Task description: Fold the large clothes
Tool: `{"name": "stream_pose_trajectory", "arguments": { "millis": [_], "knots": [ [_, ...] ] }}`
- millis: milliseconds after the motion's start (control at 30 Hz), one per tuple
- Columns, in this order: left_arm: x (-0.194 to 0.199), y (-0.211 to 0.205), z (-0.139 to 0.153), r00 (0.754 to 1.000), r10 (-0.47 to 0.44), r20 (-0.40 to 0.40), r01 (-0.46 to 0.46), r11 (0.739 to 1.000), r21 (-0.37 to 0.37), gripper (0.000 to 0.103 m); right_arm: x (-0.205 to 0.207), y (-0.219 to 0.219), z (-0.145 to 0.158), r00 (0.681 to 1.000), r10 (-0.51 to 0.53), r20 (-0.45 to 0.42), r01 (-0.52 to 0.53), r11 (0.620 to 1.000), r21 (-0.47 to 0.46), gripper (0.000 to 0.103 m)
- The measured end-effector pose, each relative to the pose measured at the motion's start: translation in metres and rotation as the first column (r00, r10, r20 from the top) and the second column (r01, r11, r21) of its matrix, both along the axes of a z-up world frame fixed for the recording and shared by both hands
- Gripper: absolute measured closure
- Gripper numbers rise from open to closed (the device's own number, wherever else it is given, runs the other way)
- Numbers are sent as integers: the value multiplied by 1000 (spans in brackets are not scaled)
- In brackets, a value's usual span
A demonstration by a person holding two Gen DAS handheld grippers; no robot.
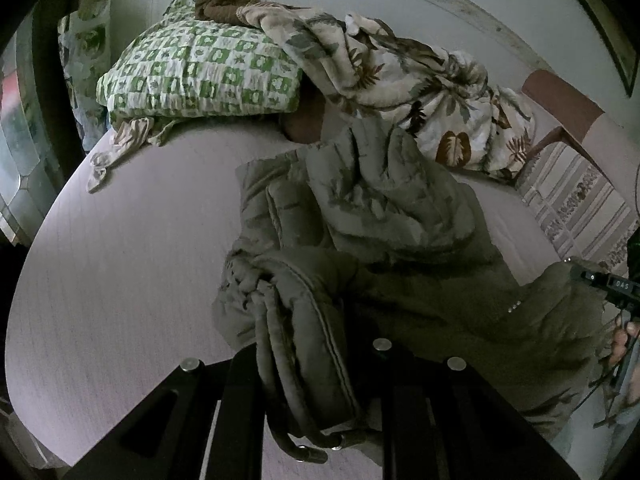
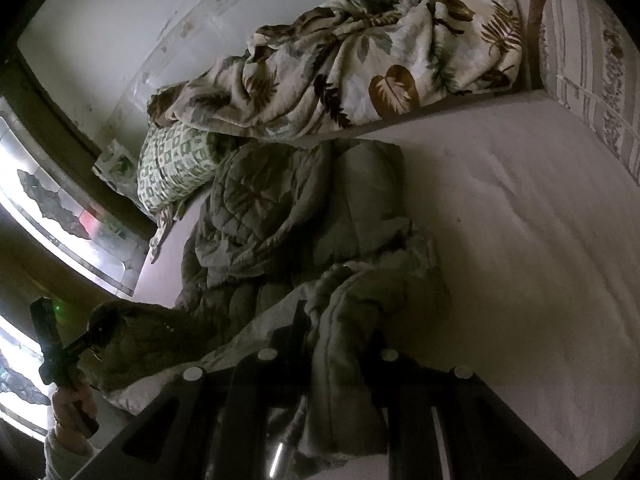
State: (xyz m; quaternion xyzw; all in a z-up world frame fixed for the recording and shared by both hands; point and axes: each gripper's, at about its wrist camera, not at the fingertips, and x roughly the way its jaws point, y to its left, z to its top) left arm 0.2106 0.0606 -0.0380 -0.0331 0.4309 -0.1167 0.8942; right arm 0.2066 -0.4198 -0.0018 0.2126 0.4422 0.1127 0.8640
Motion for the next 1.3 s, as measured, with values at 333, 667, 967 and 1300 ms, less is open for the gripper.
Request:
{"name": "stream_pose_trajectory", "arguments": {
  "millis": [333, 667, 967, 1300],
  "knots": [
    [43, -4, 4, 1000, 24, 10, -24, 1000, -7, 87, 46, 3, 2, 1000, -8, 1, 8, 1000, -13, 85],
    [98, -7, 13, 999, 40, 7, -40, 999, 0, 87, 101, 10, 13, 1000, -8, 10, 9, 998, -57, 86],
    [165, -11, 19, 997, 80, 18, -80, 997, 7, 87, 169, 14, 19, 999, -31, 23, 34, 993, -109, 86],
    [242, -10, -1, 991, 135, -13, -135, 990, 43, 86, 247, -7, 2, 993, -118, -29, 115, 991, -69, 86]
  ]
}}
